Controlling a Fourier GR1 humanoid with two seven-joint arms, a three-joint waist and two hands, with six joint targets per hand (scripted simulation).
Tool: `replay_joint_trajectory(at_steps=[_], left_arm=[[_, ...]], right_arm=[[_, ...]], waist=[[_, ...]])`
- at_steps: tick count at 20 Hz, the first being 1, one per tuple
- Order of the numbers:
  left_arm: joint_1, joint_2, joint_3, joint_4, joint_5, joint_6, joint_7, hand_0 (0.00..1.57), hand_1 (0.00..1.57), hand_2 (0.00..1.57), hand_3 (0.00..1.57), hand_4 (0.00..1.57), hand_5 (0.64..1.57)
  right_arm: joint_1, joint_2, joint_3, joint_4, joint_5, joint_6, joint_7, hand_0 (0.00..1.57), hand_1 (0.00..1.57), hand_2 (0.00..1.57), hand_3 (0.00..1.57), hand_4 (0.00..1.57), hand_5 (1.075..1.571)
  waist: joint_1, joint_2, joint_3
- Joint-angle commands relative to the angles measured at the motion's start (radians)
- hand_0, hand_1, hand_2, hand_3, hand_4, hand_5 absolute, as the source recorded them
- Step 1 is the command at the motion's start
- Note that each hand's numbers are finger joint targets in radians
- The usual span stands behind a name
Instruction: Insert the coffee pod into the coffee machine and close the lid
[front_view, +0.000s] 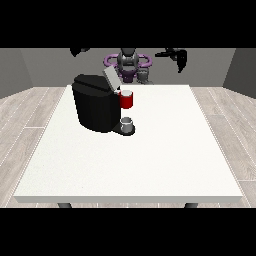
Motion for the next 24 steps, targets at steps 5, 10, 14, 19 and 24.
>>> replay_joint_trajectory(at_steps=[5,10,14,19,24], left_arm=[[0.063,-0.011,-0.042,-0.154,0.07,-0.036,0.001,0.0,0.0,0.0,0.0,0.2,1.571],[0.161,-0.021,-0.072,-0.292,0.12,-0.024,0.097,0.0,0.0,0.0,0.0,0.0,1.571],[0.189,-0.046,-0.095,-0.34,0.15,0.022,0.075,0.0,0.0,0.0,0.0,0.0,1.571],[0.225,-0.045,-0.171,-0.471,0.164,0.028,0.135,0.0,0.0,0.0,0.0,0.0,1.571],[0.211,-0.036,-0.153,-0.48,0.139,0.083,0.074,0.0,0.0,0.0,0.0,0.0,1.571]], right_arm=[[-0.129,-0.006,0.042,-0.02,0.04,0.025,0.004,0.0,0.0,0.0,0.0,0.14,1.571],[-0.118,0.007,0.07,-0.019,0.042,0.064,0.036,0.0,0.0,0.0,0.0,0.0,1.571],[-0.198,0.024,0.067,0.019,0.044,0.061,0.036,0.0,0.0,0.0,0.0,0.0,1.571],[-0.215,0.038,0.026,0.149,0.046,0.053,-0.061,0.0,0.0,0.0,0.0,0.0,1.571],[-0.342,-0.032,-0.026,0.196,0.006,0.122,-0.024,0.0,0.0,0.0,0.0,0.0,1.571]], waist=[[0.037,0.107,0.0003],[0.038,0.09,0.0003],[0.039,0.164,0.0002],[0.072,0.216,0.0005],[0.026,0.304,0.0002]])
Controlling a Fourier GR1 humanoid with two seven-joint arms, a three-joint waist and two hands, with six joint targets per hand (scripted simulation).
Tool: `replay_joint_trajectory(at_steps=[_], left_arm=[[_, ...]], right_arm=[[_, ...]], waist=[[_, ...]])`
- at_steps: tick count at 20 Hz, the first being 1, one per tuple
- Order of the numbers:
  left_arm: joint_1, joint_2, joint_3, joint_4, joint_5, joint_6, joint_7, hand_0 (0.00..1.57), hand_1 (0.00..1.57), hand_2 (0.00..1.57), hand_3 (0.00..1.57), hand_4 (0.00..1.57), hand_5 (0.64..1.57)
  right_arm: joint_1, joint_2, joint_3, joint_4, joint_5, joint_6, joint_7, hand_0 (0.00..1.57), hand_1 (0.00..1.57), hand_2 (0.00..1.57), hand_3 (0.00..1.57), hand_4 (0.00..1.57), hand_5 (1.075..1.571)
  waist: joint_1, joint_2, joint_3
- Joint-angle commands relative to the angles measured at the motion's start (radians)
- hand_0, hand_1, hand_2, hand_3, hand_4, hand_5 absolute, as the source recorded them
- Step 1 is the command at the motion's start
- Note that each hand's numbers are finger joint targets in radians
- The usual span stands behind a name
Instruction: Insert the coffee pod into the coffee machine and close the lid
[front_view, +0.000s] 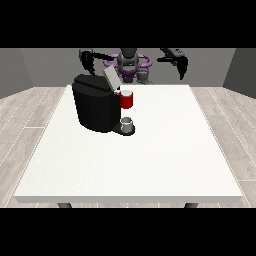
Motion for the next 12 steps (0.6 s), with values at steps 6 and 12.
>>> replay_joint_trajectory(at_steps=[6,12], left_arm=[[-0.012,0.061,0.005,-0.086,0.071,0.006,0.075,0.0,0.0,0.0,0.0,0.0,1.571],[0.029,0.089,0.02,-0.063,0.078,0.018,-0.011,0.0,0.0,0.0,0.0,0.0,1.571]], right_arm=[[-0.101,0.042,0.033,0.1,0.055,-0.025,-0.008,0.0,0.0,0.0,0.0,0.0,1.571],[-0.164,0.02,0.027,0.128,0.063,0.016,-0.013,0.0,0.0,0.0,0.0,0.0,1.571]], waist=[[-0.026,0.042,-0.0003],[-0.041,0.076,-0.0004]])
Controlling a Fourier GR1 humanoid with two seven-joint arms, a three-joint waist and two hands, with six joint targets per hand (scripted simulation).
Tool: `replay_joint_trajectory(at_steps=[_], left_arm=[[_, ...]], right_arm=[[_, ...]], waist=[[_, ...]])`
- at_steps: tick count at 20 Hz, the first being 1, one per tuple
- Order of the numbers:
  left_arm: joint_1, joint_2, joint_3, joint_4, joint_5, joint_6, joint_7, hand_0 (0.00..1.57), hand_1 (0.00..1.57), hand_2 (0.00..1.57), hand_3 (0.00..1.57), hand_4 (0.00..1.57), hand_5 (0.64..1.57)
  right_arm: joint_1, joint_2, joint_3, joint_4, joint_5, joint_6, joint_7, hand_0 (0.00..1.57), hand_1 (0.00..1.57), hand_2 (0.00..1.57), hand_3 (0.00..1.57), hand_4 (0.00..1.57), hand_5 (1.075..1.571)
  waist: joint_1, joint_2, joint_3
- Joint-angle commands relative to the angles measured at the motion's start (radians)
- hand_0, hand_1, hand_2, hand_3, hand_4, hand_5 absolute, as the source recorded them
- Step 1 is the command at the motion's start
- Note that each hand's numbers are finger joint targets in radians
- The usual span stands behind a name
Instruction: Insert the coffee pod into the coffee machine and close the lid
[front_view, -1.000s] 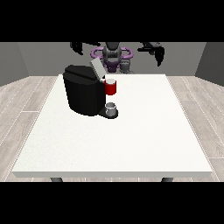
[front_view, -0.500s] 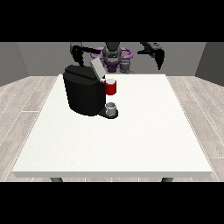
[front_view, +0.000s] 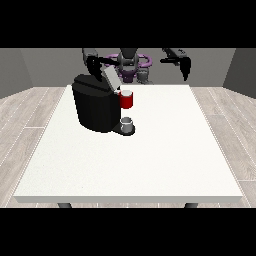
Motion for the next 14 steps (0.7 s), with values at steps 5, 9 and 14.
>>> replay_joint_trajectory(at_steps=[5,9,14], left_arm=[[0.049,0.01,-0.04,-0.051,0.005,0.001,0.004,0.0,0.0,0.0,0.0,0.0,1.571],[0.013,0.031,-0.034,-0.041,0.016,0.004,0.031,0.0,0.0,0.0,0.0,0.0,1.571],[0.02,0.047,0.005,0.045,0.003,0.045,-0.066,0.0,0.0,0.0,0.0,0.0,1.571]], right_arm=[[-0.033,0.015,-0.014,0.094,0.025,-0.014,-0.053,0.0,0.0,0.0,0.0,0.0,1.571],[-0.139,-0.008,-0.033,0.122,0.026,-0.02,0.022,0.0,0.0,0.0,0.0,0.0,1.571],[-0.109,0.011,0.012,0.089,0.03,0.042,-0.023,0.0,0.0,0.0,0.0,0.0,1.571]], waist=[[0.019,0.011,0.0],[0.031,0.027,0.0],[-0.034,0.04,-0.0003]])
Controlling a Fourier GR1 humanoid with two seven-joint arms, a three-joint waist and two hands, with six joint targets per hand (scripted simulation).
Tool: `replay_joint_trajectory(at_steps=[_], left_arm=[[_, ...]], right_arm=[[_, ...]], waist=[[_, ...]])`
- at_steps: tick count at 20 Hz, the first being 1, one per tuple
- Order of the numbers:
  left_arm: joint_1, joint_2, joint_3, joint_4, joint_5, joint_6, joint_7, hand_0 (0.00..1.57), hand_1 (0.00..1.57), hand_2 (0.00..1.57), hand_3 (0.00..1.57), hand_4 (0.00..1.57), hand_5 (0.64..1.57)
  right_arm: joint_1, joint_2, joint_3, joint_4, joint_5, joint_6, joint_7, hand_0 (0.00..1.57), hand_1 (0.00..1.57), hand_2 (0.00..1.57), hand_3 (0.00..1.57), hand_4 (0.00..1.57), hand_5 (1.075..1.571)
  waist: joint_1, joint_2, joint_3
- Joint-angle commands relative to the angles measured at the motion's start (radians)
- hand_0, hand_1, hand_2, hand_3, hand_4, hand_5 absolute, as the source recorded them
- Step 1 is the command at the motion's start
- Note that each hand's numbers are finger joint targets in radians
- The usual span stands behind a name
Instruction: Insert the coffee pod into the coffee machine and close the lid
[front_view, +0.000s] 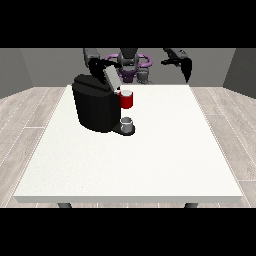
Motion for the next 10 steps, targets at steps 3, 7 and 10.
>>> replay_joint_trajectory(at_steps=[3,7,10], left_arm=[[-0.011,-0.027,-0.037,-0.018,-0.011,0.032,0.011,0.0,0.0,0.0,0.0,0.02,1.571],[-0.014,0.026,-0.002,0.008,0.018,0.005,0.047,0.0,0.0,0.0,0.0,0.19,1.571],[-0.035,0.017,0.001,0.015,0.019,0.033,0.038,0.0,0.0,0.0,0.0,0.16,1.571]], right_arm=[[-0.072,0.03,0.001,0.062,0.019,-0.035,0.027,0.0,0.0,0.0,0.0,0.0,1.571],[-0.067,0.028,0.024,0.062,0.044,-0.029,0.034,0.0,0.0,0.0,0.0,0.18,1.571],[-0.116,0.007,0.029,0.065,0.045,0.016,0.048,0.0,0.0,0.0,0.0,0.21,1.571]], waist=[[0.035,0.02,0.0016],[0.026,0.007,0.0015],[0.011,0.009,0.0015]])
